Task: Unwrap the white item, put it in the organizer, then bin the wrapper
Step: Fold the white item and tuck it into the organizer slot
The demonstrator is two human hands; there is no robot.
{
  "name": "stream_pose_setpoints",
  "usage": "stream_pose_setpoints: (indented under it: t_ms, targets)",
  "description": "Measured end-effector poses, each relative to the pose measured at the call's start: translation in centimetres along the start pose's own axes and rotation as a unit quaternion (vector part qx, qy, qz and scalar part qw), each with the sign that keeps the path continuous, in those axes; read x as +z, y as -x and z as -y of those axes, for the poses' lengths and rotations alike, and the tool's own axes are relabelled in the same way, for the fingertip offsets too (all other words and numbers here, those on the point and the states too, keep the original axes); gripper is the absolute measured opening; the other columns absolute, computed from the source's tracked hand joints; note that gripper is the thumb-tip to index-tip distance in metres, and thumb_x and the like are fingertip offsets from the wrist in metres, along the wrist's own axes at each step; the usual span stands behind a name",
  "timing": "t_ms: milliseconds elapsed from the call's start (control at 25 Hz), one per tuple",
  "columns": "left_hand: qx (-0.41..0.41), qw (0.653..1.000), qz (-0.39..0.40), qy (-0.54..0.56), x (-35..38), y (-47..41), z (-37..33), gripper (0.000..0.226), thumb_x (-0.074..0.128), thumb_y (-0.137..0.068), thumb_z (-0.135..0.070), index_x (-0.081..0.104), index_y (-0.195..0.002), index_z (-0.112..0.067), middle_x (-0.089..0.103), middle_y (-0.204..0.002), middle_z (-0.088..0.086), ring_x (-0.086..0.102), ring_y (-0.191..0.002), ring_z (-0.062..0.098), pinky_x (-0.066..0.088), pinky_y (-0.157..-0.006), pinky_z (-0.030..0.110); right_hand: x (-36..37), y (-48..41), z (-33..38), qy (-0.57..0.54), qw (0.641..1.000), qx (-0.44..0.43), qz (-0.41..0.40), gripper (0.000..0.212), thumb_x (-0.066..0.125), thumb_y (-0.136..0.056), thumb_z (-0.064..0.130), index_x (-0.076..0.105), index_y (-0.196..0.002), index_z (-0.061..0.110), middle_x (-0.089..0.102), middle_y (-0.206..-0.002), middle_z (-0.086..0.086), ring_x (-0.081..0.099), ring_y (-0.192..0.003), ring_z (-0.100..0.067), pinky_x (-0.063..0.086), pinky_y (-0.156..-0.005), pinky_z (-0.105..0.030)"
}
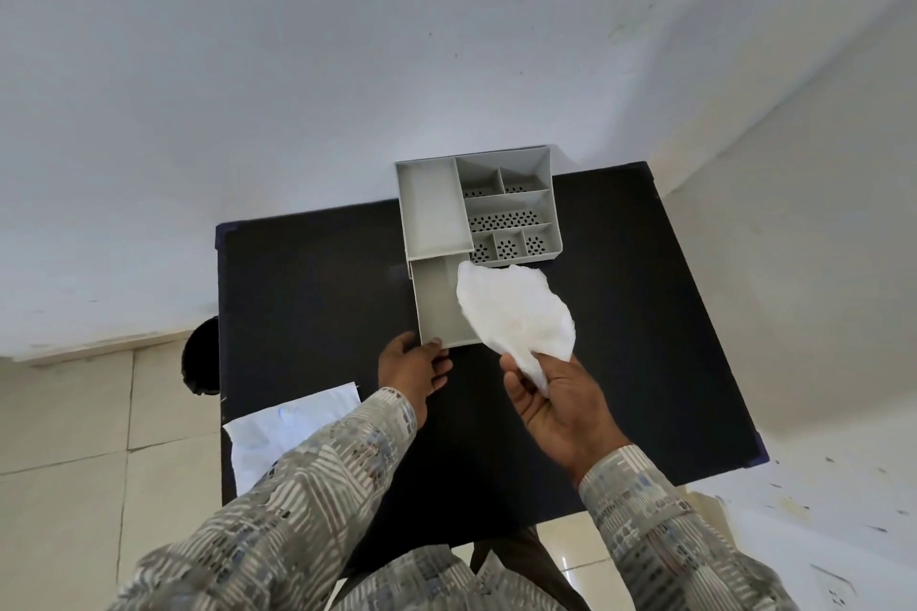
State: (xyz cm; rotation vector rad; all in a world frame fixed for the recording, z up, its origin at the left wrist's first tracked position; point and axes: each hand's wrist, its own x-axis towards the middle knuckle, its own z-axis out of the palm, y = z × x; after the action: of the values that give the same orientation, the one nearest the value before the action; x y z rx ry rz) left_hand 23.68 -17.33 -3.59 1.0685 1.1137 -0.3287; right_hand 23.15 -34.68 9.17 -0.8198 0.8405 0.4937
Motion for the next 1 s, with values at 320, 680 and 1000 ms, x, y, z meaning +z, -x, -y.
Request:
stream_pose_setpoints:
  t_ms: [320, 680, 1000]
  targets:
    - [-0.016, 1.0, -0.002, 0.01, 0.3, 0.8, 0.1, 0.043, 0.068, -0.101, -0.018, 0.059, -0.143, -0.014, 0.078, -0.104, 0.008, 0.074, -0.081, 0.022, 0.062, -0.079, 0.041, 0.3, -0.9, 0.6, 0.055, 0.998, 0.007, 0.014, 0.033, 0.05, -0.108, 0.006, 0.058, -0.139, 0.012, 0.081, -0.091, -0.016, 0.078, -0.066, -0.02, 0.063, -0.052, -0.027]
    - [0.13, 0.986, -0.016, -0.1, -0.3, 6.5, -3.7, 0.035, 0.071, -0.095, -0.046, 0.074, -0.109, -0.013, 0.077, -0.096, 0.012, 0.073, -0.071, 0.021, 0.067, -0.063, 0.04, 2.2, -3.5, -0.9, 0.244, 0.969, 0.025, 0.04, 0.032, 0.054, -0.106, 0.016, 0.058, -0.136, 0.025, 0.075, -0.106, -0.015, 0.074, -0.068, -0.02, 0.066, -0.064, -0.038]
    - [0.285, 0.826, -0.074, -0.481, -0.1, 4.2, -5.5, 0.02, 0.073, -0.086, -0.022, 0.075, -0.106, -0.015, 0.077, -0.097, 0.004, 0.071, -0.09, 0.026, 0.054, -0.084, 0.032, 2.8, -8.5, -0.7, 0.741, 0.629, -0.234, 0.03, 0.045, 0.053, -0.1, 0.029, 0.056, -0.145, 0.025, 0.071, -0.13, -0.009, 0.069, -0.116, -0.033, 0.057, -0.098, -0.044]
